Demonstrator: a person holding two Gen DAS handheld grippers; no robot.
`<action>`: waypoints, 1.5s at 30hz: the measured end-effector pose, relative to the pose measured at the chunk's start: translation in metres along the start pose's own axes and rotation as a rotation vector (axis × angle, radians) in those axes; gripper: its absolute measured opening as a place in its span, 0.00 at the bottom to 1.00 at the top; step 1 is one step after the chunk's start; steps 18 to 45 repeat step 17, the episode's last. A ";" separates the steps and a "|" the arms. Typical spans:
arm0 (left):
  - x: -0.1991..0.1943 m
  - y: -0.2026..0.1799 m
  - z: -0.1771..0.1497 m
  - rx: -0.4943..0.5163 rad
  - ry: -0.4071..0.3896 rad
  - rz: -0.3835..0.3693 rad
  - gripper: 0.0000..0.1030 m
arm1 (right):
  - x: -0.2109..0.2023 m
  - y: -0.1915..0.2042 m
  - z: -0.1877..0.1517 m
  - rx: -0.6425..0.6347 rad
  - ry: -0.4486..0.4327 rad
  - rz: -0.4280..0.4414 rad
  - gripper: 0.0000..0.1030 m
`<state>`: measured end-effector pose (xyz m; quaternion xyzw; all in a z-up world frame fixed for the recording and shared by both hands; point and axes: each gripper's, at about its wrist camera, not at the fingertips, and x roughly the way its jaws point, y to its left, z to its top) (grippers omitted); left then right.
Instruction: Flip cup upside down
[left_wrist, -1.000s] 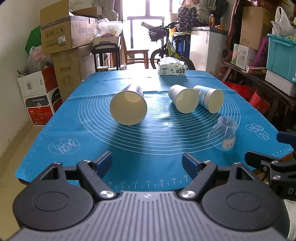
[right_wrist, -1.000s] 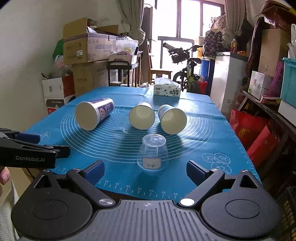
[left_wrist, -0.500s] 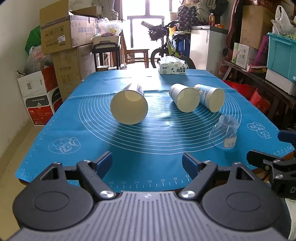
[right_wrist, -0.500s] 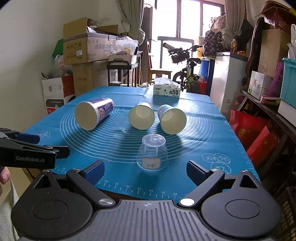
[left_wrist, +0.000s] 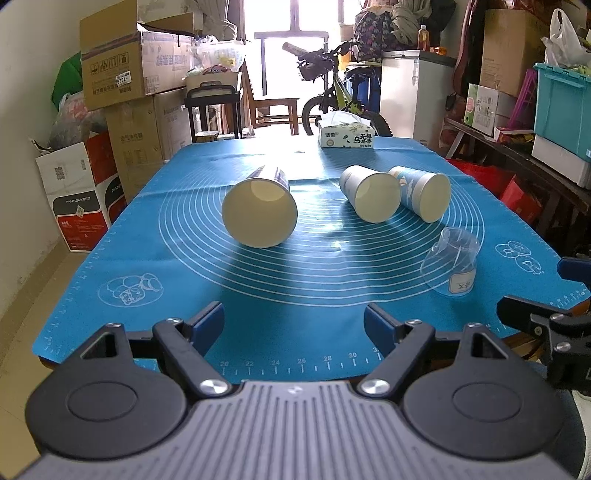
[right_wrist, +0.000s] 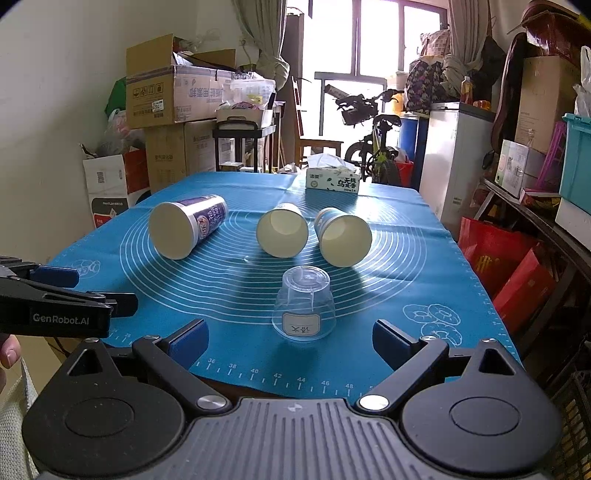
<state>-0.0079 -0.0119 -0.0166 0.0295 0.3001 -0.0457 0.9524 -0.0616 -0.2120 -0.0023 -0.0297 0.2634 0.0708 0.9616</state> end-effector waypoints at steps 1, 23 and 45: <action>0.000 0.001 0.000 0.001 -0.001 -0.001 0.80 | 0.000 0.000 0.000 0.000 0.001 0.000 0.94; -0.004 0.001 0.000 0.007 -0.026 0.007 0.89 | 0.001 -0.001 0.000 0.001 0.002 0.001 0.94; -0.004 0.001 0.000 0.007 -0.026 0.007 0.89 | 0.001 -0.001 0.000 0.001 0.002 0.001 0.94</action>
